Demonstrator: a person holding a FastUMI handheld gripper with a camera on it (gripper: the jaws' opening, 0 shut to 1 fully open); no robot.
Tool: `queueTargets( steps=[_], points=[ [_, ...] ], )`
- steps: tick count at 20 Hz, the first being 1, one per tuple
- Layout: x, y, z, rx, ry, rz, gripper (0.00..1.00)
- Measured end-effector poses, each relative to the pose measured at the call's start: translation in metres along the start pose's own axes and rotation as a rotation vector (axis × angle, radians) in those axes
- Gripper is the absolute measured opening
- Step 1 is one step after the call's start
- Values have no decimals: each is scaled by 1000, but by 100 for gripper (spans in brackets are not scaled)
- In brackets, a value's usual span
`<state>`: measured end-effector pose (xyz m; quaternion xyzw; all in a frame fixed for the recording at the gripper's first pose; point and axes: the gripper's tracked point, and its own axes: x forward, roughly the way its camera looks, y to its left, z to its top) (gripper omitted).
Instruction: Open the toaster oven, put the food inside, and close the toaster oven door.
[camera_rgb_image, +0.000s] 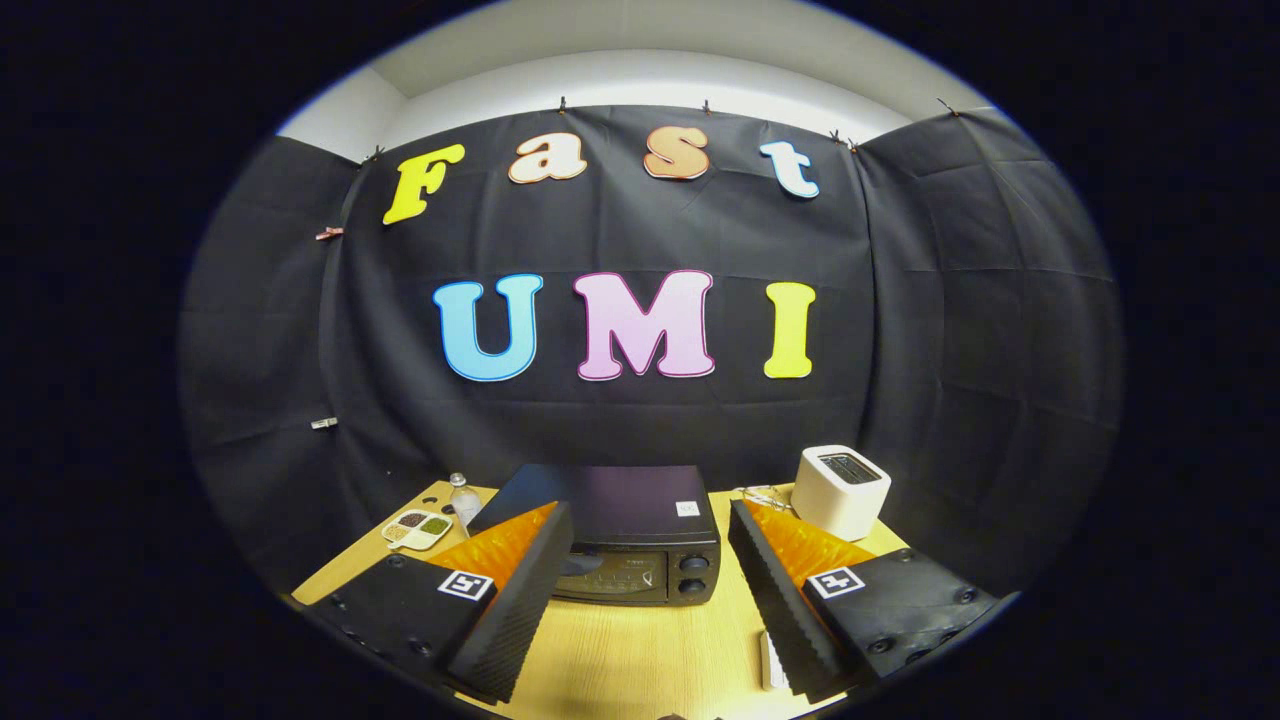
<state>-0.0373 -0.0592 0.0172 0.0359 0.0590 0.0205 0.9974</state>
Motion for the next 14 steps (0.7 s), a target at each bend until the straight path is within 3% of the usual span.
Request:
queueTargets(
  steps=[14],
  points=[
    [5,8,6,23,-9,31,98]
  ],
)
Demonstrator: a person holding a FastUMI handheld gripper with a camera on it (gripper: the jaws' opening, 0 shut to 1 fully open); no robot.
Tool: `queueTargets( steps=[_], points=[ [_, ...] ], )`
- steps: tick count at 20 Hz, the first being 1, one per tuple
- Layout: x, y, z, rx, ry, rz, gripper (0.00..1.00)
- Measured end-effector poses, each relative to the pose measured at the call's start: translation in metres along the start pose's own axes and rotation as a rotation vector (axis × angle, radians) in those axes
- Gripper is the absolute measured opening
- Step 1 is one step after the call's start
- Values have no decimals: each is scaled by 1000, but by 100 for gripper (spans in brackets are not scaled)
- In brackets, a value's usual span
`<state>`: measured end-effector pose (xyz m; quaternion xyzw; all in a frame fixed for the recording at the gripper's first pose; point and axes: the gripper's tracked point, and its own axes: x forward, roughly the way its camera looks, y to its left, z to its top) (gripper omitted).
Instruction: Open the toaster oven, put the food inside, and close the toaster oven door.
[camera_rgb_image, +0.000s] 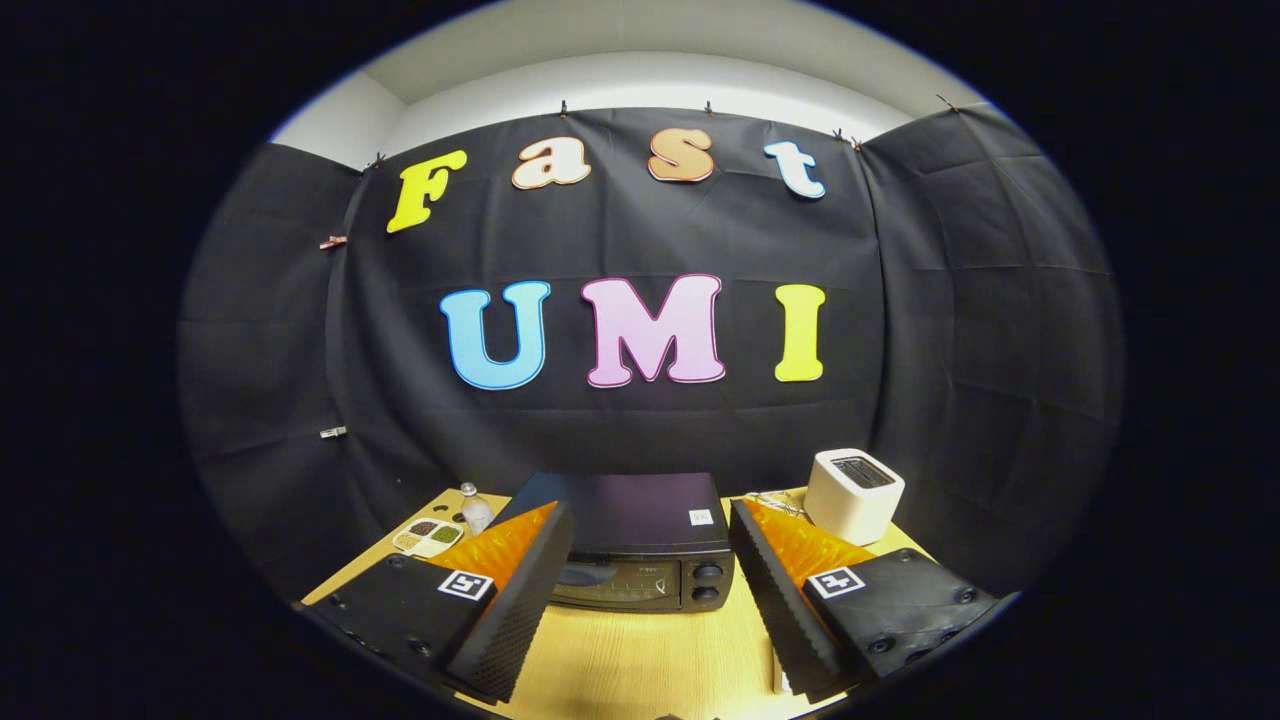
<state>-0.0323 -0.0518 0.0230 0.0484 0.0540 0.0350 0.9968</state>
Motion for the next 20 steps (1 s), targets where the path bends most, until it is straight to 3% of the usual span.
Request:
queueTargets(
  steps=[20],
  points=[
    [9,4,-5,-12,20,35,98]
  ],
)
